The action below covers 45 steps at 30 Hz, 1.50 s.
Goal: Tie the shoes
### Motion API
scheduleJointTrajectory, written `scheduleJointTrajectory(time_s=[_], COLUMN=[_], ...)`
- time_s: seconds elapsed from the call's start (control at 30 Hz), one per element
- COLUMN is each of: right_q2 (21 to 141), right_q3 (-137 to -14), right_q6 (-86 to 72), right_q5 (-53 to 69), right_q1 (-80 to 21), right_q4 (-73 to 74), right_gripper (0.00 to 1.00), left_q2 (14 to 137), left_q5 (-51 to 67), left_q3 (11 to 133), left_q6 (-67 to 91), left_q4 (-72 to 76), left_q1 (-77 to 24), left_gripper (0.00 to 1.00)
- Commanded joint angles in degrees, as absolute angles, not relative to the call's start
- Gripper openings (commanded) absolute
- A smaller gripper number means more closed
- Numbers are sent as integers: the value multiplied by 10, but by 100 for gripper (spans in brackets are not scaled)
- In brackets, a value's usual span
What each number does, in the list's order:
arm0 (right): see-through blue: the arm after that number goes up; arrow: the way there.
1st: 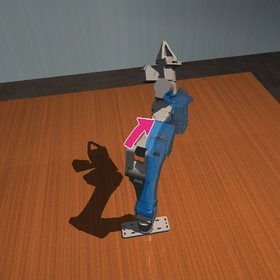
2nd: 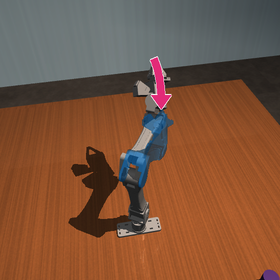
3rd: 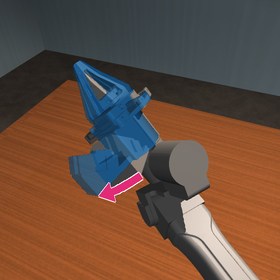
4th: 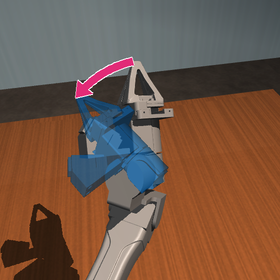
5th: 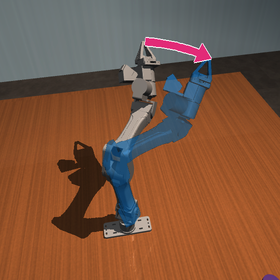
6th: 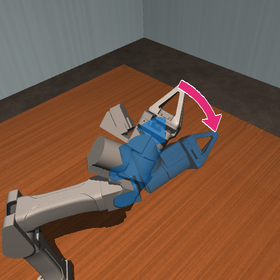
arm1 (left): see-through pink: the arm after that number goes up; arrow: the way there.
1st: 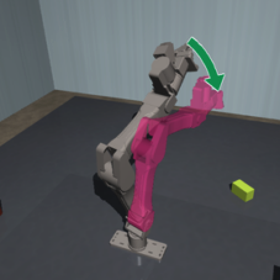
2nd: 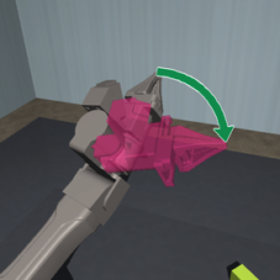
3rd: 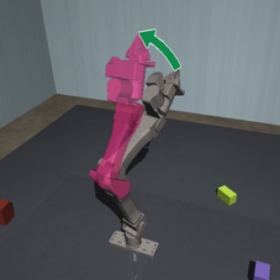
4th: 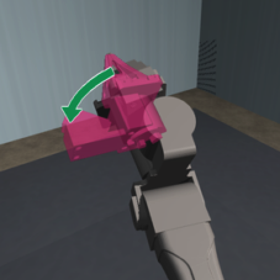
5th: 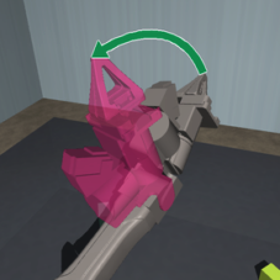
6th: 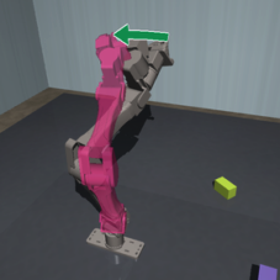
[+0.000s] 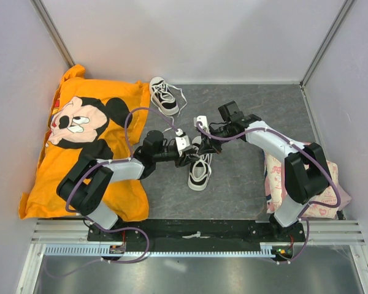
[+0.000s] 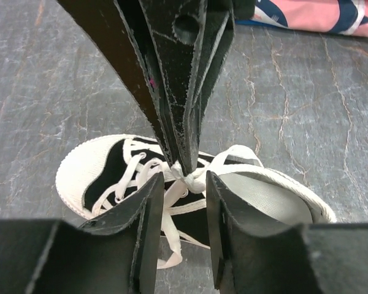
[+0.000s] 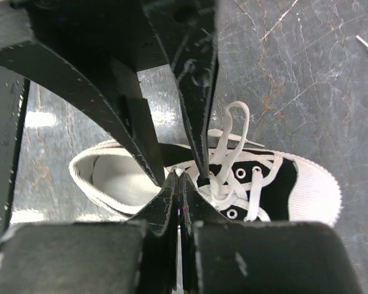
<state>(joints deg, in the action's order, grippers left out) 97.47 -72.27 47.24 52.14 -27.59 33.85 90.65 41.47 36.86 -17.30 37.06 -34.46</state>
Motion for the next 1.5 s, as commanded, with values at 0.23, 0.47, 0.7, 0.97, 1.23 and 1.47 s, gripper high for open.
scheduleJointTrajectory(time_s=[0.23, 0.47, 0.7, 0.97, 1.23, 1.47], right_q2=[940, 916, 904, 902, 900, 907], right_q3=[-651, -597, -555, -529, -522, -521], right_q6=[317, 192, 97, 52, 42, 54], right_q5=[562, 555, 553, 550, 552, 553], right_q1=[-272, -265, -254, -252, -251, -250], right_q4=[182, 75, -16, -58, -76, -69], right_gripper=[0, 0, 0, 0, 0, 0], left_q2=[882, 885, 894, 918, 928, 922], left_q5=[378, 374, 394, 439, 468, 473], left_q3=[345, 342, 346, 365, 366, 370], left_q6=[-92, -69, -53, -26, -21, -21], left_q4=[434, 436, 441, 461, 469, 467], left_q1=[-339, -331, -323, -311, -307, -303], left_gripper=[39, 33, 37, 39, 26, 19])
